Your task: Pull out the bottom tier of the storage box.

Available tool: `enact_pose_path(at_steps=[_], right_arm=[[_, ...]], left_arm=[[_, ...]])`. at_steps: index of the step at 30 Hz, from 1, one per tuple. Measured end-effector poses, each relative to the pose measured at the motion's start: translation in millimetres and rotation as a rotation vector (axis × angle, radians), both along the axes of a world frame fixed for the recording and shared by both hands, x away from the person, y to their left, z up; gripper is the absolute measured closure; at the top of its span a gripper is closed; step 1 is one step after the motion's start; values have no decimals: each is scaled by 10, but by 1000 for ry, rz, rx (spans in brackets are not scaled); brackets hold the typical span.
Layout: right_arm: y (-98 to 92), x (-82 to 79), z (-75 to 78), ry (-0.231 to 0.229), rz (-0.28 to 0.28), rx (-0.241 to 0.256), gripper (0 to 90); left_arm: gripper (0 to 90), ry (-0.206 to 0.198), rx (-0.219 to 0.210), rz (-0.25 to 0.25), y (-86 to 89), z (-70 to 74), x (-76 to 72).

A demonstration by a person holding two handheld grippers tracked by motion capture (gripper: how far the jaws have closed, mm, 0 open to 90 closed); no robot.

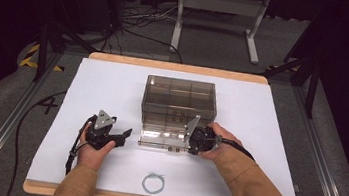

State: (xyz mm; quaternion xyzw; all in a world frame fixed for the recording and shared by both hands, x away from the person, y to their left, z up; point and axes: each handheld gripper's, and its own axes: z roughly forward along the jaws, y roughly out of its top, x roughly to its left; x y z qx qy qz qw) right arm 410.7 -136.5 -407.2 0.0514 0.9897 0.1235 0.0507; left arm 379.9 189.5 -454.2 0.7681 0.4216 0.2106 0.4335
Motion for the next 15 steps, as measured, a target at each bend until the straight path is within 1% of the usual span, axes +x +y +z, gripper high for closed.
enact_pose_path(at_steps=[2, 5, 8, 9, 10, 12, 15], right_arm=[[-5, -8, 0, 10, 14, -5, 866], [0, -29, 5, 19, 16, -13, 868], [11, -46, 2, 18, 24, -19, 870], [21, -60, 7, 24, 25, -28, 871], [22, -58, 5, 22, 37, -30, 872], [28, -69, 5, 32, 40, -31, 874], [29, -77, 6, 35, 40, -36, 873]], left_arm=[[271, 0, 0, 0, 0, 0, 0], [271, 1, 1, 0, 1, 1, 1], [271, 1, 1, 0, 1, 1, 1], [271, 1, 1, 1, 0, 1, 1], [271, 1, 1, 1, 0, 0, 1], [271, 1, 1, 1, 0, 0, 0], [271, 1, 1, 1, 0, 0, 0]])
